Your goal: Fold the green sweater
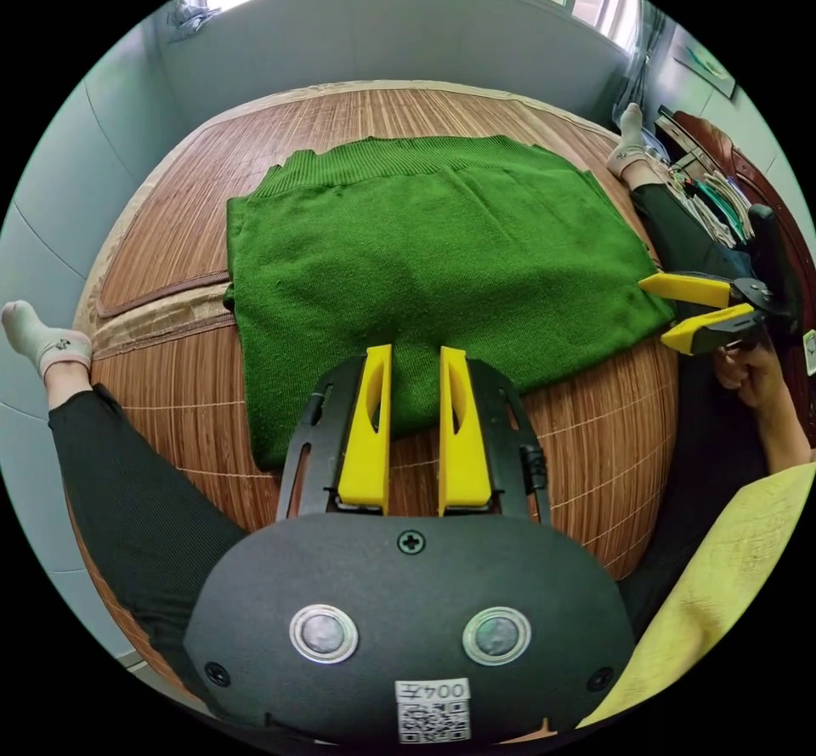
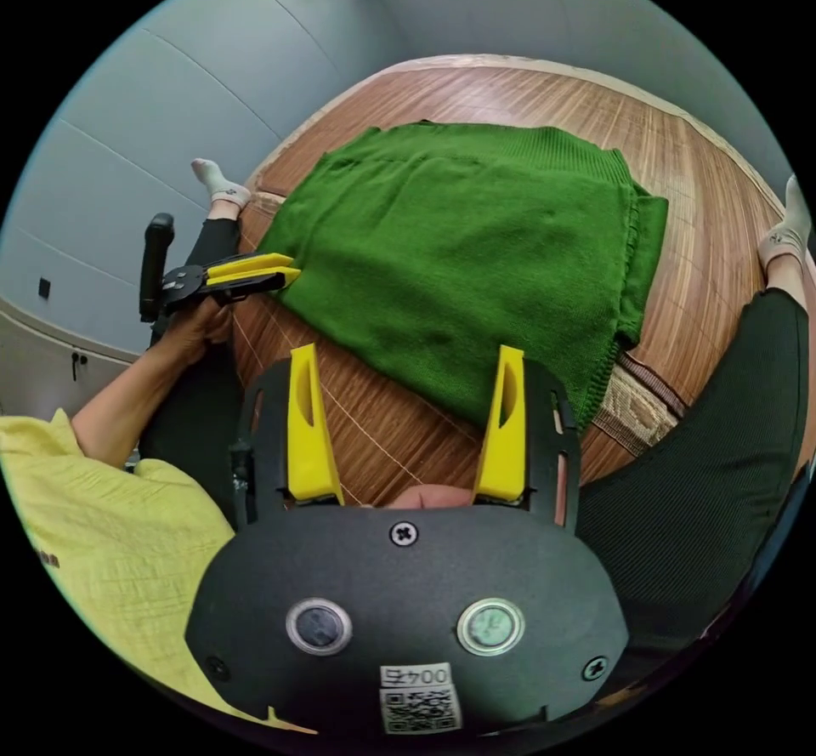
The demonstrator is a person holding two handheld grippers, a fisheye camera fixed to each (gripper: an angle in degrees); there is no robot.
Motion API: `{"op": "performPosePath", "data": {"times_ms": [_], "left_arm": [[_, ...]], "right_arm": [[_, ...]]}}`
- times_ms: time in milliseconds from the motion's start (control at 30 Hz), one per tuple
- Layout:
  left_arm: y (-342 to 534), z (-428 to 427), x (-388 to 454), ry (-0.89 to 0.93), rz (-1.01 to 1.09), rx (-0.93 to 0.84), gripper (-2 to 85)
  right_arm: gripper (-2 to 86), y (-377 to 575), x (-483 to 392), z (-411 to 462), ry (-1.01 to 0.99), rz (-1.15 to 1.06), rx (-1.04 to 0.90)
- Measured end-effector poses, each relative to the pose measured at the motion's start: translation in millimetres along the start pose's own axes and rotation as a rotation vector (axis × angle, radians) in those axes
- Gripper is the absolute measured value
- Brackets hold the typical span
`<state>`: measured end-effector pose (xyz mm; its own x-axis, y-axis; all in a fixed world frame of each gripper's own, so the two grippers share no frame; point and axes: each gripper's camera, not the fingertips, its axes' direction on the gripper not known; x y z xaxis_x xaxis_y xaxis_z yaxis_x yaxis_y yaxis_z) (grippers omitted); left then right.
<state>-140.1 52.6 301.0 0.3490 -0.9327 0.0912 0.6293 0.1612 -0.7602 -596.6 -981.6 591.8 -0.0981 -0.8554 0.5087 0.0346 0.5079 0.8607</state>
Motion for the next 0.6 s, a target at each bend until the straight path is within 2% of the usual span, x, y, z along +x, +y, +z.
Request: {"op": "performPosePath", "data": {"times_ms": [133,267,400,467,600], "left_arm": [[6.3,1.3,4.0,0.002,0.005,0.010,10.0],[2.6,-3.2,11.9,0.050,0.023,-0.037,16.0],[5.4,-9.7,17.6,0.005,0.034,-0.044,17.3],[11.8,2.7,13.3,-0.002,0.008,-0.104,17.6],[25.5,6.4,16.3,-0.018,0.010,-0.041,17.2]], "right_arm": [[22.6,-4.6,-5.2,11.6,0.076,0.042,-0.024],[21.1,-5.3,-14.5,18.2,0.118,0.054,-0.035],[20.6,-7.0,-23.7,22.8,0.137,0.054,-0.046],[19.0,-8.3,-27.9,25.8,0.142,0.054,-0.054],[13.6,-5.5,-33.2,32.3,0.238,0.093,-0.034]]}}
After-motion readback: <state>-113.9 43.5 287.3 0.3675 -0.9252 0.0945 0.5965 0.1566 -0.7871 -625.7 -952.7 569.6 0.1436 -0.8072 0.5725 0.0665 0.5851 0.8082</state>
